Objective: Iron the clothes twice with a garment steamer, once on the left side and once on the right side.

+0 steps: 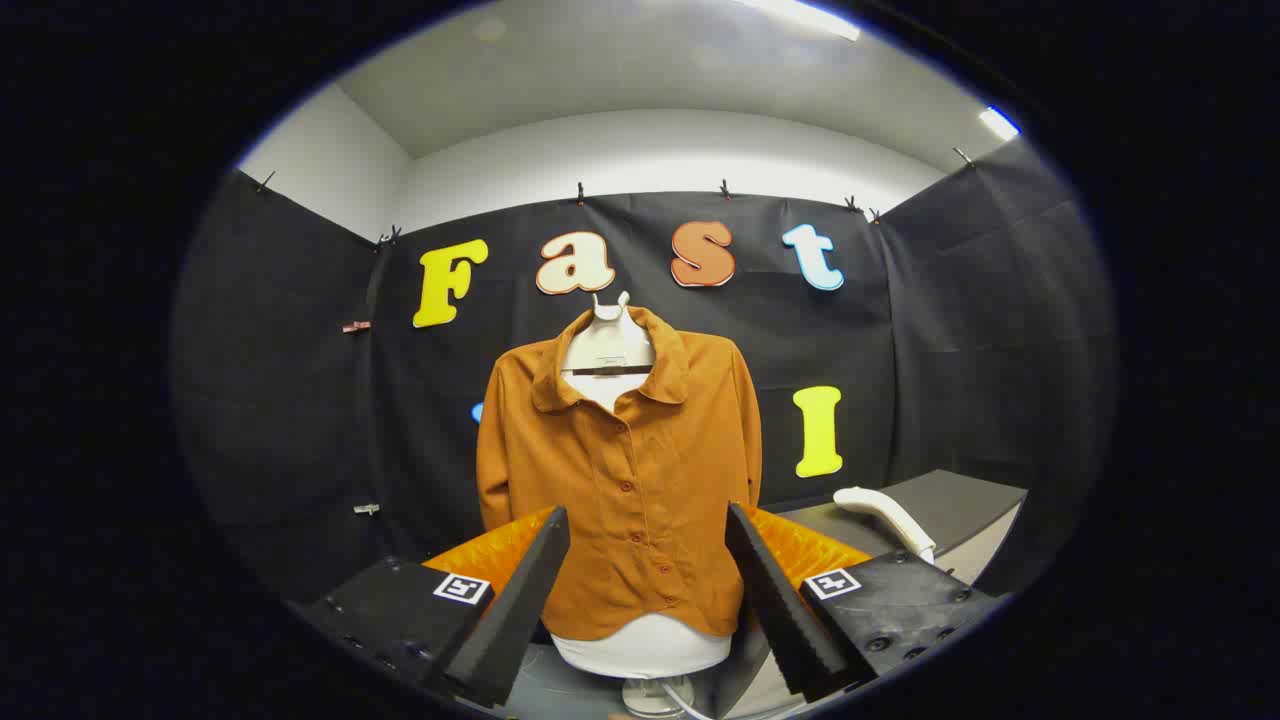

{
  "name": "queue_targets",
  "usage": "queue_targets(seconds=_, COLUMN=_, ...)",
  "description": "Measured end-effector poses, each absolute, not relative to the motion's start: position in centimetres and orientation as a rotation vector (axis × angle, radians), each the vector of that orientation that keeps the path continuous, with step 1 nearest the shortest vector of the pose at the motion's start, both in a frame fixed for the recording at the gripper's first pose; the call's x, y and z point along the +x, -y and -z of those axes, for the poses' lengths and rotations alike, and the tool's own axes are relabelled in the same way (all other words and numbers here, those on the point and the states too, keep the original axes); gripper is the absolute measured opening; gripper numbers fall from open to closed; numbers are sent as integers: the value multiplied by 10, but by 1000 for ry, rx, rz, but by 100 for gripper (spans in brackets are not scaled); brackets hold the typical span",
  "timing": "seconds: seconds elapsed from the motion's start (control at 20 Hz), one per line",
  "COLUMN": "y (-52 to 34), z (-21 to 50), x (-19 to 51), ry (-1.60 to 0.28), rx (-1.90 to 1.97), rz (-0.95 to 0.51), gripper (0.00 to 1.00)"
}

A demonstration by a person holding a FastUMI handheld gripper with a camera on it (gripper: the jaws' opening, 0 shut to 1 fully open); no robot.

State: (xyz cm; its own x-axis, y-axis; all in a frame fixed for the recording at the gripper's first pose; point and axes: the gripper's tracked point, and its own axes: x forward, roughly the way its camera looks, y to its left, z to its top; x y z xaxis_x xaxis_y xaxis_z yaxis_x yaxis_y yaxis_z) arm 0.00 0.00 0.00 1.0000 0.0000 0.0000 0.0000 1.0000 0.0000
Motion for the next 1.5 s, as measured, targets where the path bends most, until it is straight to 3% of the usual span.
queue_targets(seconds=1.1, y=-6, z=-6, x=2, ry=12, rx=-7, rz=6, gripper=98)
queue_targets(seconds=1.5, y=0, z=1, x=1, ry=-7, rx=-18, rz=89, gripper=98)
